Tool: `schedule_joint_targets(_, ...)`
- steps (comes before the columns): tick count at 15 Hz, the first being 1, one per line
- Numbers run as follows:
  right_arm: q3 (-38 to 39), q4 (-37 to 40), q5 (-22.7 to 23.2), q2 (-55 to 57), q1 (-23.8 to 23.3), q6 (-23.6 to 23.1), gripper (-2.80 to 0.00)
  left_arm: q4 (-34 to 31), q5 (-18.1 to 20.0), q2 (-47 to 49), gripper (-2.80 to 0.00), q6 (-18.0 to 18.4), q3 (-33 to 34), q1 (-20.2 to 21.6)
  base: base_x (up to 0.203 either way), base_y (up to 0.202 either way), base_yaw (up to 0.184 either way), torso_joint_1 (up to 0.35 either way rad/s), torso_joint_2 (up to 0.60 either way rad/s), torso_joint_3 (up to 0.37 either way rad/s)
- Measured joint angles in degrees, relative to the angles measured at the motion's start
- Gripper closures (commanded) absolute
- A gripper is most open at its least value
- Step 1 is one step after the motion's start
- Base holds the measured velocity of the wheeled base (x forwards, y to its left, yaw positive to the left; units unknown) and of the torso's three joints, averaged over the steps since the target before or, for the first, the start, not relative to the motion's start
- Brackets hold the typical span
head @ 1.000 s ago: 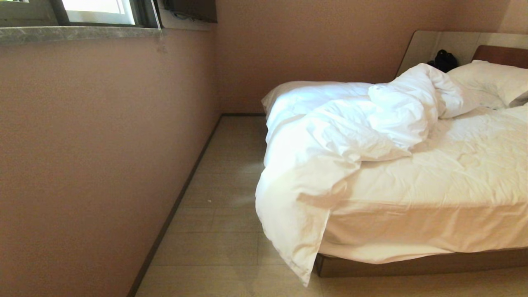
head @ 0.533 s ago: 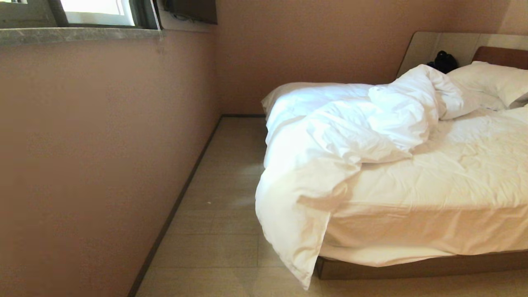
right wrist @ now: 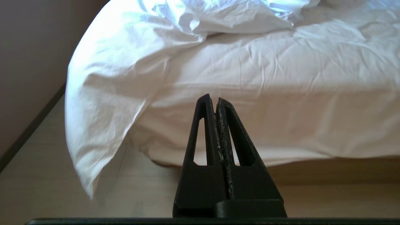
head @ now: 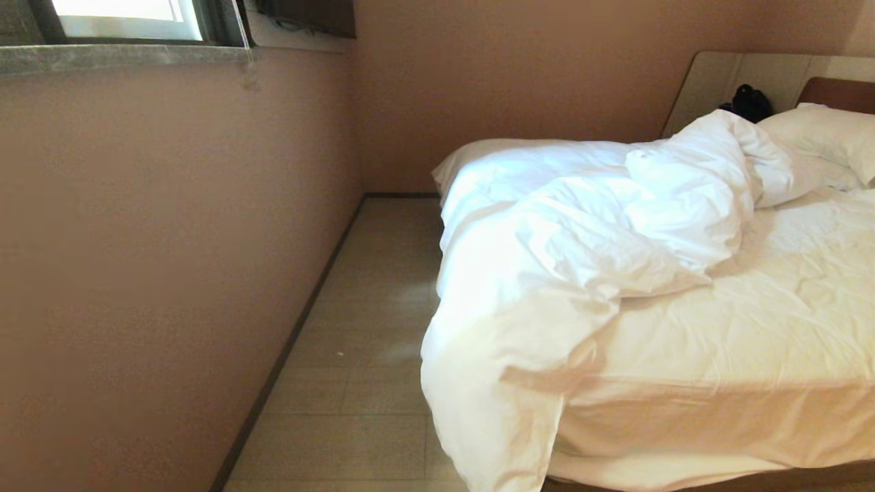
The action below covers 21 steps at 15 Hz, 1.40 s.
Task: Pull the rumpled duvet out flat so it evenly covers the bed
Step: Hold the folded corner of the quilt
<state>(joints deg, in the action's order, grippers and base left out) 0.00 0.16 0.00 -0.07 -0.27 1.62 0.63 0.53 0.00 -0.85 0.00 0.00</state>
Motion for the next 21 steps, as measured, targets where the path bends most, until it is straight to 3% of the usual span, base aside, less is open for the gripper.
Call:
schedule_joint_targets(4, 0.00, 0.05, -0.02, 0.00, 0.00, -0.04, 0.00, -0.03, -0.01, 0.00, 0.00, 0.16, 0.00, 0.00, 0.178, 0.000, 0.001, 0.007, 0.00, 0.003)
schedule_joint_targets(13, 0.00, 0.07, 0.00, 0.00, 0.02, -0.05, 0.00, -0.17, -0.01, 0.00, 0.00, 0.67, 0.00, 0.00, 0.001, -0.005, 0.001, 0.000, 0.00, 0.001)
schedule_joint_targets(21, 0.00, 0.02, 0.00, 0.00, 0.05, -0.06, 0.00, -0.21, -0.02, 0.00, 0.00, 1.34, 0.00, 0.00, 0.001, -0.180, 0.001, 0.001, 0.00, 0.002)
